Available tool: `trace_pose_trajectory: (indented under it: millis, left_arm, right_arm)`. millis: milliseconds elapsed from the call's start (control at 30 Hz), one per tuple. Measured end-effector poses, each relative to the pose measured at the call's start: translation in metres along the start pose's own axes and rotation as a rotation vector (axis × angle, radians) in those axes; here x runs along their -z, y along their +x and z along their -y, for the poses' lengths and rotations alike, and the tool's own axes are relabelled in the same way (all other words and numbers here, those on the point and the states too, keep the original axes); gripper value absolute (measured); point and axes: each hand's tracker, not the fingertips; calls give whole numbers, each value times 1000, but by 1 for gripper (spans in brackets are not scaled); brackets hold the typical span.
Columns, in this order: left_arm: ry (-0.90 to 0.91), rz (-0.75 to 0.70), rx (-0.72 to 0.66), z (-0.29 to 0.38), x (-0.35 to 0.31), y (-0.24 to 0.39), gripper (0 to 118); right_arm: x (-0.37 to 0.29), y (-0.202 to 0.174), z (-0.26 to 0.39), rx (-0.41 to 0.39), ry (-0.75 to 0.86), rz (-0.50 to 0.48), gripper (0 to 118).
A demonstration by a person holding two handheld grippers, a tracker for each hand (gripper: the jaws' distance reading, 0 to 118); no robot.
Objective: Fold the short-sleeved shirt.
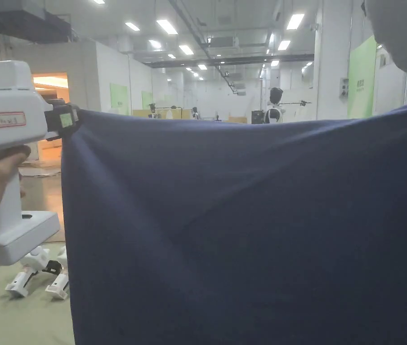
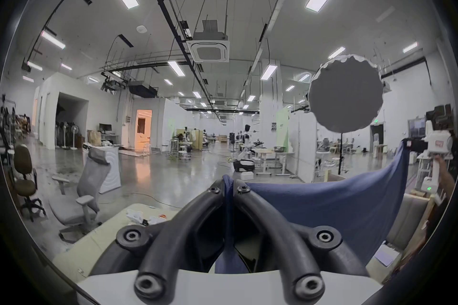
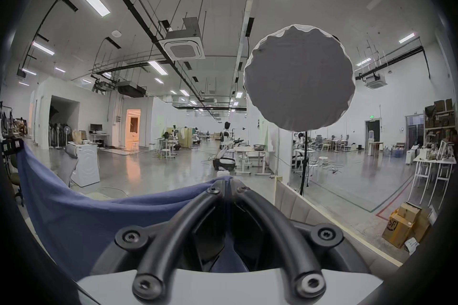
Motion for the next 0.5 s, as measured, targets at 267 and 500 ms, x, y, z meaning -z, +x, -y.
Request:
trace_pose_trajectory:
  millis: [267,500]
  left_arm:
    - [-35,-43,-15,8,54,-1,1]
    - [-82,-75,-33,21,107,-8,1]
  right_arm:
    - [47,-13,12,1,-28,29,0]
    - [102,-19,29,17,-63,31,0]
